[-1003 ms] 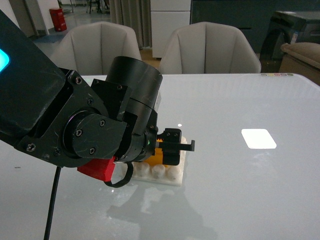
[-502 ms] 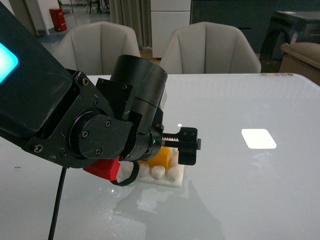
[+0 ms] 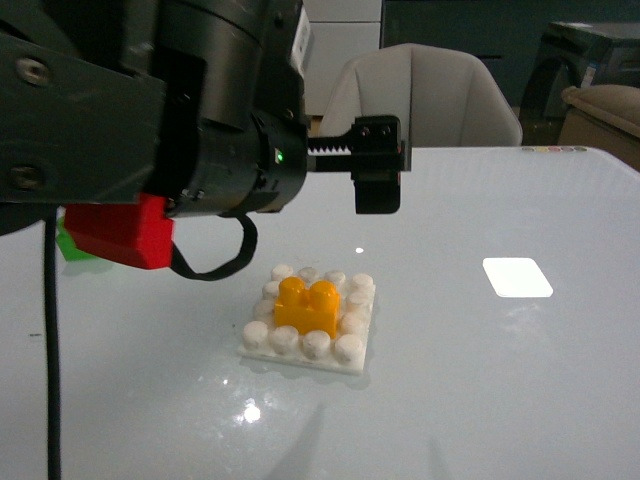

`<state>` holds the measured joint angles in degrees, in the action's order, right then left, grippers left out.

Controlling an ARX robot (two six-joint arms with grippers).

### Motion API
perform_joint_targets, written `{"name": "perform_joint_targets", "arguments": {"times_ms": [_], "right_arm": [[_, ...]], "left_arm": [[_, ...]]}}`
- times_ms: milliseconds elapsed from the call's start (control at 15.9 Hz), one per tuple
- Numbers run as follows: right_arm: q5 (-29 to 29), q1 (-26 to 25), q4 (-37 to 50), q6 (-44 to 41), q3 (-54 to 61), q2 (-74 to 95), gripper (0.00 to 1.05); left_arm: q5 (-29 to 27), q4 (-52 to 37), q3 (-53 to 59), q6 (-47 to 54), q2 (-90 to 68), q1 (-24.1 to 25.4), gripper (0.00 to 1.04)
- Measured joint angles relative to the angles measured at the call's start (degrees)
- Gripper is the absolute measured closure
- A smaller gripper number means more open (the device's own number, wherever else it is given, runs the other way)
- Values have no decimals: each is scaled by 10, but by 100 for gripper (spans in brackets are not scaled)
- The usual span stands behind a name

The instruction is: Insert yellow block into base center

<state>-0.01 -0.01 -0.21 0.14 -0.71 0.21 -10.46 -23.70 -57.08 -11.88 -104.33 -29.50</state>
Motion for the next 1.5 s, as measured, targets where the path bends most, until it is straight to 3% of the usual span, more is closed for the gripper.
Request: {"name": "perform_joint_targets", "arguments": {"times_ms": [439, 690, 752, 878, 1003, 1505], "right_arm": [[0, 0, 0, 0, 0, 0, 6], [0, 0, 0, 0, 0, 0, 6], [0, 0, 0, 0, 0, 0, 6], [0, 0, 0, 0, 0, 0, 6], [0, 0, 0, 0, 0, 0, 6], [0, 0, 0, 0, 0, 0, 6]], "left_arm": [[-5, -20, 57, 15, 82, 2, 7], [-14, -5, 145, 44, 237, 14, 7], [-133, -135, 280, 95, 382, 38, 32], [-15, -122, 471, 110, 585, 179, 103], [100, -32, 540, 111, 736, 289, 103], [105, -9, 549, 111, 779, 294, 103]]}}
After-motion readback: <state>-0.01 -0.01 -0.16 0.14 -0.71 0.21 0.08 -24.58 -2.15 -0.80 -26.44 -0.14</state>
